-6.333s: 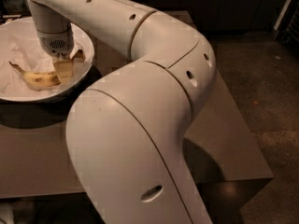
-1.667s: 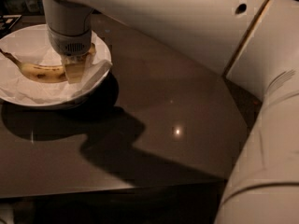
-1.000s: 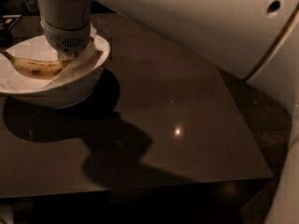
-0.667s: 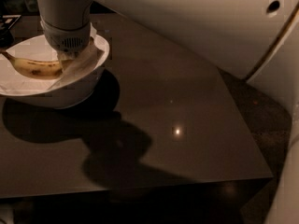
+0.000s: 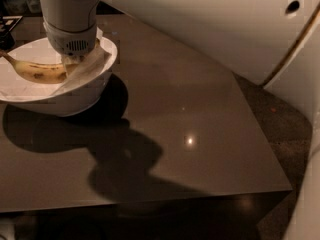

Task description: Pick banana from white bowl

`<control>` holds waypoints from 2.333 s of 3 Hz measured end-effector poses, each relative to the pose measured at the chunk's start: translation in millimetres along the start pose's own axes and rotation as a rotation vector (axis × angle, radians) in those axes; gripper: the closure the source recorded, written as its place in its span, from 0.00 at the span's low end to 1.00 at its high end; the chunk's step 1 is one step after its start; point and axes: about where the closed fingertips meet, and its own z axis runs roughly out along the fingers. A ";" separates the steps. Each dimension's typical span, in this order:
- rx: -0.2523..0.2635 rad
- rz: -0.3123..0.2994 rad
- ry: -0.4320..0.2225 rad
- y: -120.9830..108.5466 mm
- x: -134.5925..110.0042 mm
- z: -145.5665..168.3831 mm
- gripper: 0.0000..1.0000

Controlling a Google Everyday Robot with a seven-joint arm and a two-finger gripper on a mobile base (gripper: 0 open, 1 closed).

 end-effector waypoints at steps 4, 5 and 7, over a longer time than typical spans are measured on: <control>-0.024 0.018 -0.014 1.7 2.9 6.1 0.00; -0.057 0.030 -0.025 0.8 9.0 13.3 0.18; -0.131 0.037 -0.030 3.7 16.3 32.8 0.65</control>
Offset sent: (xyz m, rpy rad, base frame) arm 0.0000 0.0000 0.0000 0.0000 0.0000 0.0000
